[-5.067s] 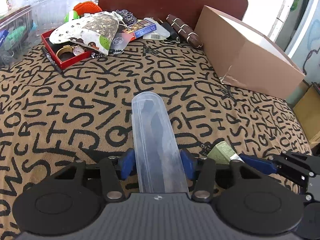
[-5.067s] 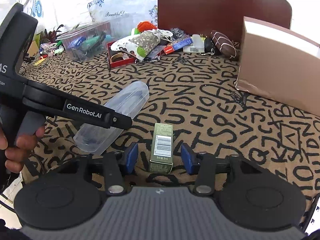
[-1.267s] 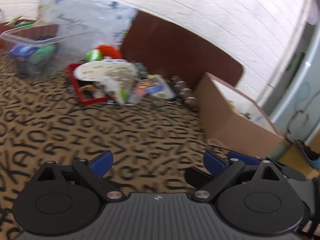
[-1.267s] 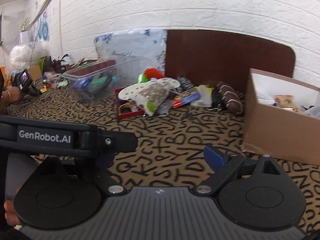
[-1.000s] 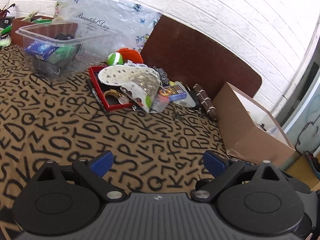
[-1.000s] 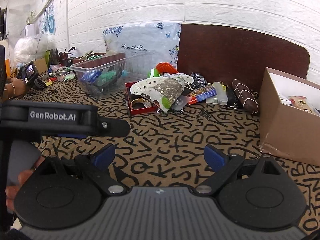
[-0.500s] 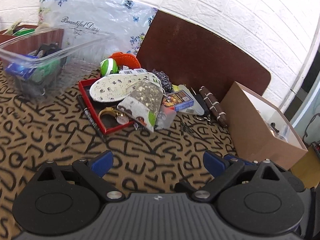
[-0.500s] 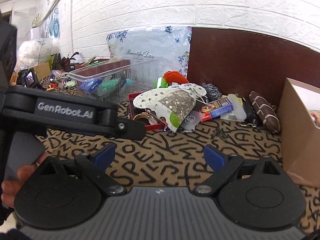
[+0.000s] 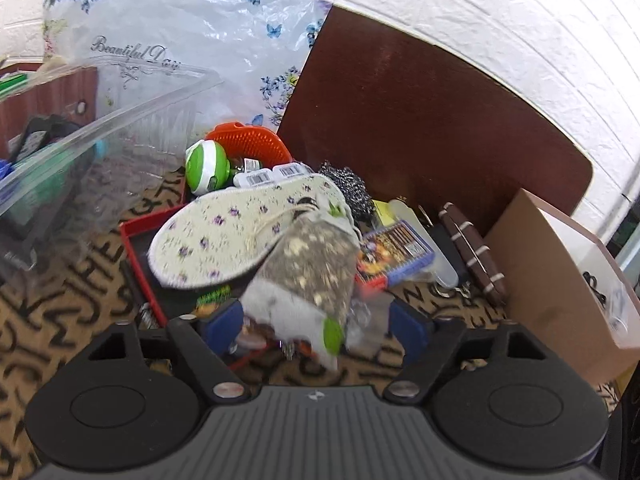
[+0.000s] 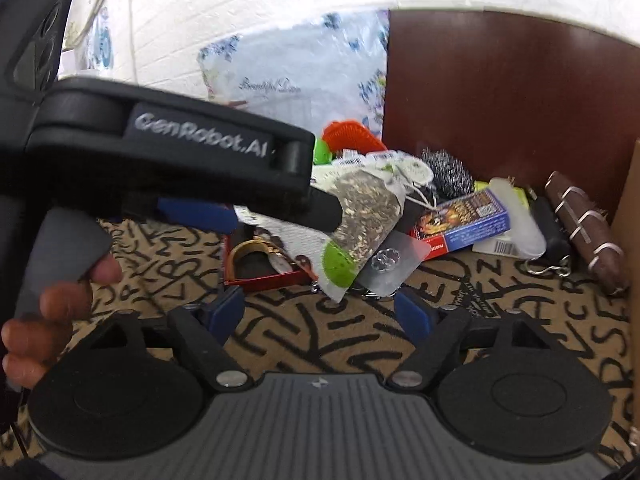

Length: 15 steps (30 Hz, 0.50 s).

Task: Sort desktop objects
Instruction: 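Grasp the tea sachet with the left tool while the right tool grips it too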

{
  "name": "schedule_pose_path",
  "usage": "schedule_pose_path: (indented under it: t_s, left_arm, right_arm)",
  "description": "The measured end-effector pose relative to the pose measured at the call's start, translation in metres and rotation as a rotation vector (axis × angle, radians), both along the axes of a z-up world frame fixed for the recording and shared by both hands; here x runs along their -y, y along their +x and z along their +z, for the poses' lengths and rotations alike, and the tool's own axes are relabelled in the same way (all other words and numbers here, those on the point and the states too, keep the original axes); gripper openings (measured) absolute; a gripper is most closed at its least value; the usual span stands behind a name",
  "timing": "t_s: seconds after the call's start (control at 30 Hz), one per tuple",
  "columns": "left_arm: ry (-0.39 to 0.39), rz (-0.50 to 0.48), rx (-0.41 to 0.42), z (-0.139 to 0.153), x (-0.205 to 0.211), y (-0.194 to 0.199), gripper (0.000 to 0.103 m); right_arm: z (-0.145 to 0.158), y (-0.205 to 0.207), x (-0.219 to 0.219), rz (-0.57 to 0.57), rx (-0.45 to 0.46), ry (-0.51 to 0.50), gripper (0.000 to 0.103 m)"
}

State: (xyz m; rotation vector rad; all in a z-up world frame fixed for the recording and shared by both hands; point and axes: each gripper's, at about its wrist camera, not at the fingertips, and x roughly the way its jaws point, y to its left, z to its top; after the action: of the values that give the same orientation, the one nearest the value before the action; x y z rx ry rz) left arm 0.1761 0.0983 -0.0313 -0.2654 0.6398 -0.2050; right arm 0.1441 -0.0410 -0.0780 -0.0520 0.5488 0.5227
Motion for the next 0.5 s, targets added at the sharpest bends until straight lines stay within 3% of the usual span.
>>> schedule_pose_path:
  t_s: [0.2,0.4,0.5]
  left_arm:
    - [0.014,0.001,-0.022,-0.007,0.002,0.031,0.074]
    - [0.004,-0.016,-0.071,-0.018,0.002,0.047,0.058]
    - [-0.003,-0.01,-0.061,-0.019,0.002,0.045,0.051]
  right_arm:
    - [-0.005,0.031,-0.002,-0.015,-0.012,0.033,0.075]
    - [-0.012,0.047,-0.012,0.017,-0.007,0.029,0.069]
    - [-0.013,0.05,-0.014,0.018,-0.007,0.029,0.058]
